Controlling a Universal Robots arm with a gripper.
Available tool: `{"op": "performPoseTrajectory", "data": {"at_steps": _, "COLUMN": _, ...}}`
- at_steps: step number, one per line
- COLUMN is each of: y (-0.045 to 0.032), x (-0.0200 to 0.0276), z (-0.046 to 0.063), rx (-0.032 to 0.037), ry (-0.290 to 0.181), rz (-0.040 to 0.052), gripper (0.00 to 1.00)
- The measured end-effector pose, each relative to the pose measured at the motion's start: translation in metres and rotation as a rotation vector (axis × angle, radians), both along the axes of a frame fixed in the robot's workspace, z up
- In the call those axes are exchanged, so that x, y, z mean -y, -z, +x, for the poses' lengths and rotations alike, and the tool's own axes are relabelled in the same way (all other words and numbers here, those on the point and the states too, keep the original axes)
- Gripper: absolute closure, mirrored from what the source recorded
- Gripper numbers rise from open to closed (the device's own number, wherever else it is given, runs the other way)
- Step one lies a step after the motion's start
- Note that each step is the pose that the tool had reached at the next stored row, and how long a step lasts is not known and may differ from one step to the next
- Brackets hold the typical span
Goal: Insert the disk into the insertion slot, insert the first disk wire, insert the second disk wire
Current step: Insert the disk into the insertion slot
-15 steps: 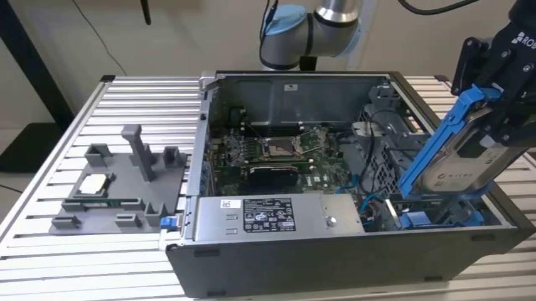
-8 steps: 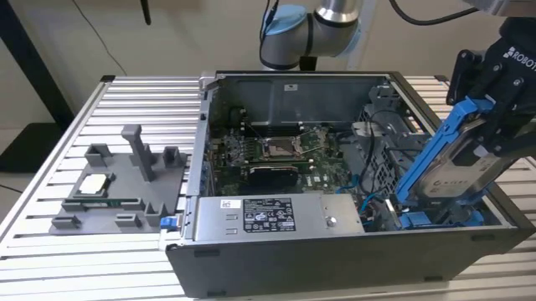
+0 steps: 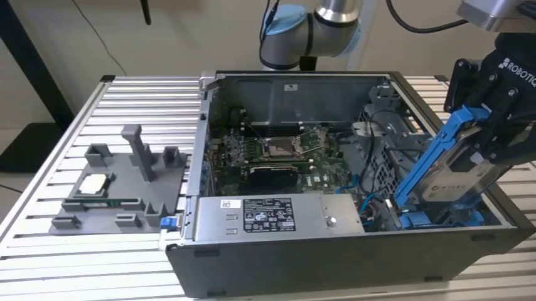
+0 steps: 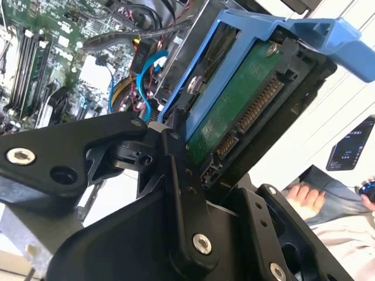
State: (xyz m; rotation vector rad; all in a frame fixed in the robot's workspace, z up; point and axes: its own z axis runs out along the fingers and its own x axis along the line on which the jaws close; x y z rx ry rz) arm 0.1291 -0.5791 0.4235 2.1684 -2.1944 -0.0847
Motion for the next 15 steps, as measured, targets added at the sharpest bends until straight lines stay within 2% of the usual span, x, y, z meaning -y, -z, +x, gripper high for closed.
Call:
{"op": "performPoseTrajectory", "data": {"at_steps": 9, "y": 0.0105, "x": -0.0025, "z": 0.001, "rx": 0.0033, "ry": -0.002, "rz": 0.0001, "gripper": 0.67}}
{"op": "performPoseTrajectory", "data": {"at_steps": 15, "y": 0.0131, "x": -0.0053, "z": 0.001, "rx": 0.0103, "ry": -0.002, "rz": 0.0, "gripper": 0.67}}
